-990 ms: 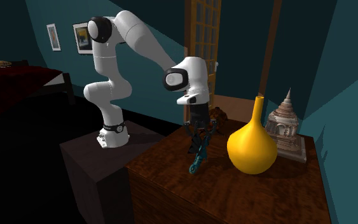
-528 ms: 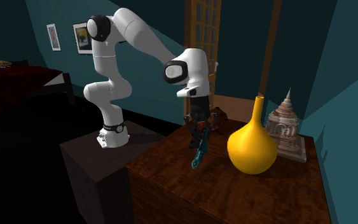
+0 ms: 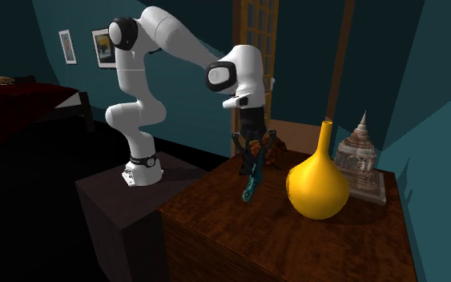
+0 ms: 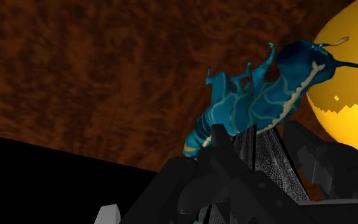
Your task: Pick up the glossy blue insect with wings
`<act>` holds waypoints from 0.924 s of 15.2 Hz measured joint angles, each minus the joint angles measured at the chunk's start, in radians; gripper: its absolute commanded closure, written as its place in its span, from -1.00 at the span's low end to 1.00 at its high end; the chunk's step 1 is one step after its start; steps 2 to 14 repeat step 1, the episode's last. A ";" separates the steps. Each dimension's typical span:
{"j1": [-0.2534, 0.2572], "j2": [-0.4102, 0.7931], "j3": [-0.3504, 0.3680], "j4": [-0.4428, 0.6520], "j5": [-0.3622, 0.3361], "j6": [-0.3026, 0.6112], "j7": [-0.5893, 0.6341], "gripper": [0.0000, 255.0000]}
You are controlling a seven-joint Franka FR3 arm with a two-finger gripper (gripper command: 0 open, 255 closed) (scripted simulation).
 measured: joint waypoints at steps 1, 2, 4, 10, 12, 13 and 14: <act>0.000 -0.002 0.000 0.006 0.003 -0.007 -0.003 1.00; 0.000 -0.002 0.000 0.006 0.003 -0.007 -0.003 1.00; 0.000 -0.002 0.000 0.006 0.003 -0.007 -0.003 1.00; 0.000 -0.002 0.000 0.006 0.003 -0.007 -0.003 1.00; 0.000 -0.002 0.000 0.006 0.003 -0.007 -0.003 1.00; 0.000 -0.002 0.000 0.006 0.003 -0.007 -0.003 1.00; 0.000 -0.002 0.000 0.006 0.003 -0.007 -0.003 1.00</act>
